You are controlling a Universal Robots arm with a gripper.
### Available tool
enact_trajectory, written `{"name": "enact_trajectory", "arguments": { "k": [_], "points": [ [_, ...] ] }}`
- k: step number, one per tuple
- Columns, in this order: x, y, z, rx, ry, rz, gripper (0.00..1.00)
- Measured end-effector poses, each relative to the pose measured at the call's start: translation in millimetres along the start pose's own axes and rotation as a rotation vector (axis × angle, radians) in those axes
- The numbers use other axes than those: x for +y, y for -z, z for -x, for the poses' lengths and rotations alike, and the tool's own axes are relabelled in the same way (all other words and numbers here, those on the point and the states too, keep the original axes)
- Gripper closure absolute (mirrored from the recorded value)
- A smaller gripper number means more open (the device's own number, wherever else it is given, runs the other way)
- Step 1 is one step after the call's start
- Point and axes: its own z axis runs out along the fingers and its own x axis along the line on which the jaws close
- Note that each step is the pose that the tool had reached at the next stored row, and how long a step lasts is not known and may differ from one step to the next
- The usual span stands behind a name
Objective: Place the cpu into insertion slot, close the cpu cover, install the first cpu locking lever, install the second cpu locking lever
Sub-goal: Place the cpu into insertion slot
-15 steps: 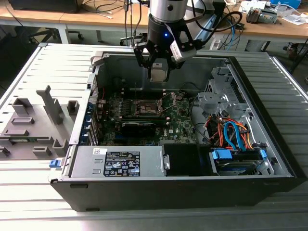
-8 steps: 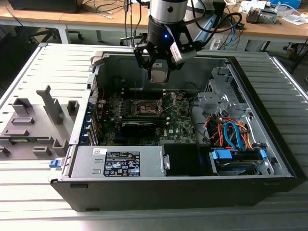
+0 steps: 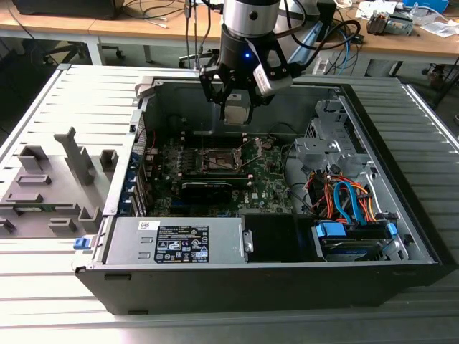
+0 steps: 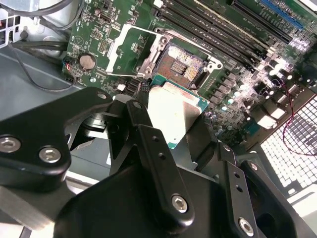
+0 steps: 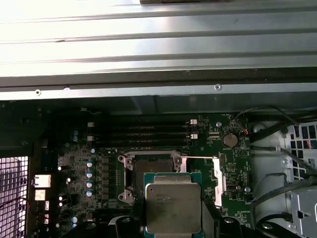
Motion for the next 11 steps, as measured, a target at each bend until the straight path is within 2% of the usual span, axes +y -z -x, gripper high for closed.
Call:
{"name": "enact_trajectory", "arguments": {
  "k": [11],
  "points": [
    [-1.9, -2.0, 0.1, 0.0, 0.0, 0.0, 0.46]
  ]
}}
